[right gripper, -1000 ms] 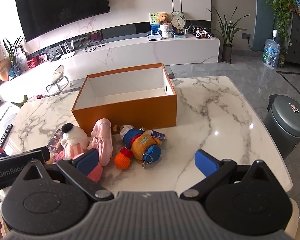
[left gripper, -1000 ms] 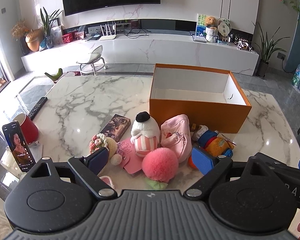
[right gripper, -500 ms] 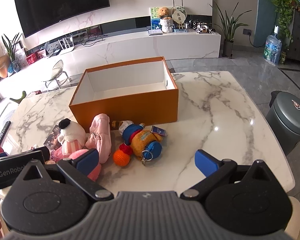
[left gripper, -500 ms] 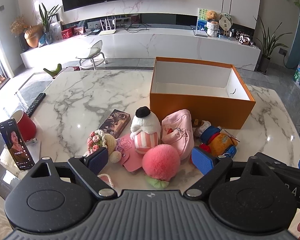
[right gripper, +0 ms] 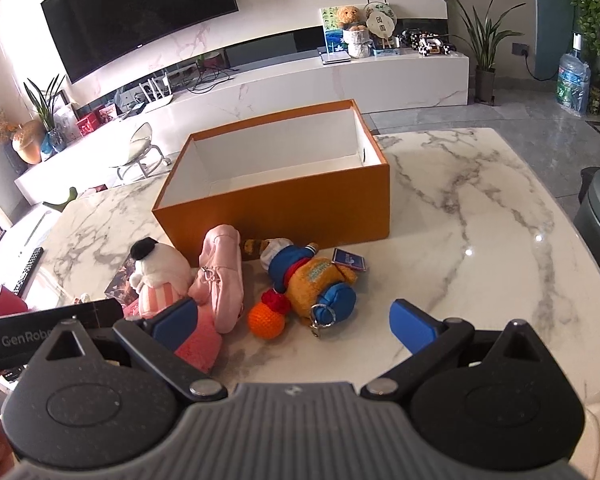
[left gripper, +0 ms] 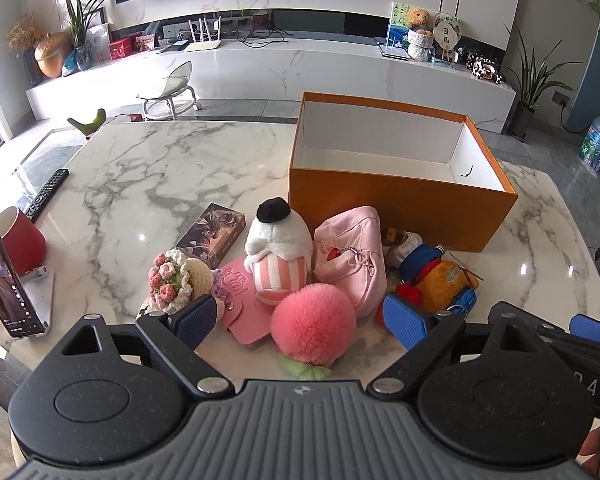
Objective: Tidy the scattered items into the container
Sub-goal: 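Grasp the blue-and-orange plush doll with the right tool while the left tool grasps the pink bag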
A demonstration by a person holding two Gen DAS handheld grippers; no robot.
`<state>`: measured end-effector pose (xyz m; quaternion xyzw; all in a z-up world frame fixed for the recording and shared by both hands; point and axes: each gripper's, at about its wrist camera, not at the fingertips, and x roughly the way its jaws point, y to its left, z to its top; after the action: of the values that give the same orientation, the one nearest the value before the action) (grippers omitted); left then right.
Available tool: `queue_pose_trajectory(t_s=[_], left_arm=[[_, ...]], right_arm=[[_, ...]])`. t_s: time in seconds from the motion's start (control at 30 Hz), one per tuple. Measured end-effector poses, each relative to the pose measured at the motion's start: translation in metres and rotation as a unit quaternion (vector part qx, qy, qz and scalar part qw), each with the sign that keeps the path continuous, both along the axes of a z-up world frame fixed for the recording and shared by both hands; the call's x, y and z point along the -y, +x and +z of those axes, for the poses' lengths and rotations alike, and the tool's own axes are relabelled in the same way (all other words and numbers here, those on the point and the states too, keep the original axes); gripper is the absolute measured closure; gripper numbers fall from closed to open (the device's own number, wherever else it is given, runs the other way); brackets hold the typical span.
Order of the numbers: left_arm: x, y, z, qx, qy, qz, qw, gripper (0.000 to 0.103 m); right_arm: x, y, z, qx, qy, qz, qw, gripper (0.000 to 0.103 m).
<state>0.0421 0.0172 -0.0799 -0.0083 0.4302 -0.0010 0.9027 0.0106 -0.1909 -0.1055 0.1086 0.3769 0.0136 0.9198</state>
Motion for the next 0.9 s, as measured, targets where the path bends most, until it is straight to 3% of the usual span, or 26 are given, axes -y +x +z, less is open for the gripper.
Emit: queue_pose_trajectory(t_s=[0.27, 0.43, 0.5, 0.57, 0.9], left_arm=[[-0.001, 0.017, -0.021, 0.005, -0.014, -0.024, 0.9996, 0.000], [-0.006, 0.035, -0.035, -0.015, -0.048, -0.038, 0.9980, 0.022], [-0.003, 0.041, -0.038, -0.017, -0.059, -0.051, 0.9968, 0.028], [0.001, 0.048, -0.041, -0.017, -0.068, -0.066, 0.9953, 0.028], [0.029, 0.097, -0.072, -0.056, -0.073, -0.105, 0.9902, 0.028]], right_arm=[[0.001, 0.023, -0.019, 0.015, -0.021, 0.037, 0.999, 0.000], [0.000, 0.041, -0.030, 0.005, -0.031, 0.058, 0.998, 0.009], [-0.002, 0.049, -0.038, -0.006, -0.039, 0.063, 0.997, 0.024], [-0.001, 0.057, -0.046, -0.018, -0.043, 0.064, 0.997, 0.029], [0.009, 0.101, -0.084, -0.073, -0.044, 0.074, 0.994, 0.029]])
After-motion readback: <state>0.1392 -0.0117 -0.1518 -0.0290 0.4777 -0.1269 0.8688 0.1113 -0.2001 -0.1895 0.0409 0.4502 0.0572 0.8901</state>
